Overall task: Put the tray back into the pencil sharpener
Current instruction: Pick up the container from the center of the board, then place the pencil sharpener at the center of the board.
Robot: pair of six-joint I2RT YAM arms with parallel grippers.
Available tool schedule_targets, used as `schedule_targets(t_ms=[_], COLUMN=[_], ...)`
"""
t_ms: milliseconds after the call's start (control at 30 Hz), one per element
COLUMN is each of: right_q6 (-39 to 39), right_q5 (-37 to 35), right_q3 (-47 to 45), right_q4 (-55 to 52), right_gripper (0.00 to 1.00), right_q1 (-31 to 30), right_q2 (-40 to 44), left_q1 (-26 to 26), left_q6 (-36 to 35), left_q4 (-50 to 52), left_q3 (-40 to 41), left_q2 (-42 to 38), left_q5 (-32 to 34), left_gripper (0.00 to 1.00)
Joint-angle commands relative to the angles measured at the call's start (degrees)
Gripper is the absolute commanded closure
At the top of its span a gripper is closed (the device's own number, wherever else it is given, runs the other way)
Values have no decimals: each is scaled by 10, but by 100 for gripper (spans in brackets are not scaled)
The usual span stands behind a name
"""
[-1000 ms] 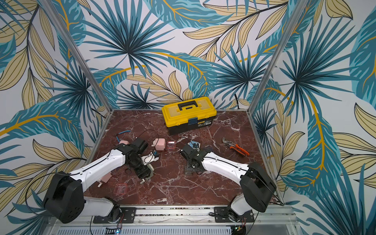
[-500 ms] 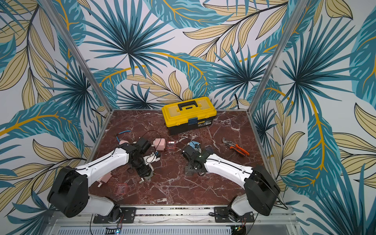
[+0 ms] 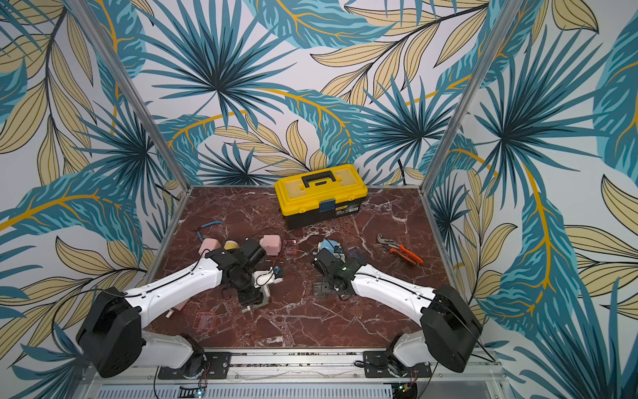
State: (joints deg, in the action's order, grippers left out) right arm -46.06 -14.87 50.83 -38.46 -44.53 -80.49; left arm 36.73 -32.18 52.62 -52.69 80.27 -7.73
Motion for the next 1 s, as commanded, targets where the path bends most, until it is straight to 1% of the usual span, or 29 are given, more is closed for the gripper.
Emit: schedule_targets(t_ms=[0,200,367,500,667,800,967], right_q6=[-16,-33,-42,-47,-50,-51,-52], right_q5=[7,12,8,2,-1,-2,-3], right_q3=[-23,-51,-62,-69,-76,-79,-79], right_q4=[11,18,12,7,-2,-4,-7], right_gripper=[60,60,60,60,60,60,60], right_q1=[7,15,16,17,18,20,21], right_q2=[17,43,58,72,83,87,87], left_q1=[24,50,69,89,101,104,103], left_q6=[-63,-96,-87,-80,-62,-56,-36], left_q4=[-16,-29,-48,-61,-61,-60,-60], left_q3=[-34,-102,-145,-172,-203,-212,-215], left_q2=[7,74,129,166,204,220,227], left_q5=[-23,-32,-33,-19,-2,15,10], left_gripper=[51,52,50,50,49,43,29])
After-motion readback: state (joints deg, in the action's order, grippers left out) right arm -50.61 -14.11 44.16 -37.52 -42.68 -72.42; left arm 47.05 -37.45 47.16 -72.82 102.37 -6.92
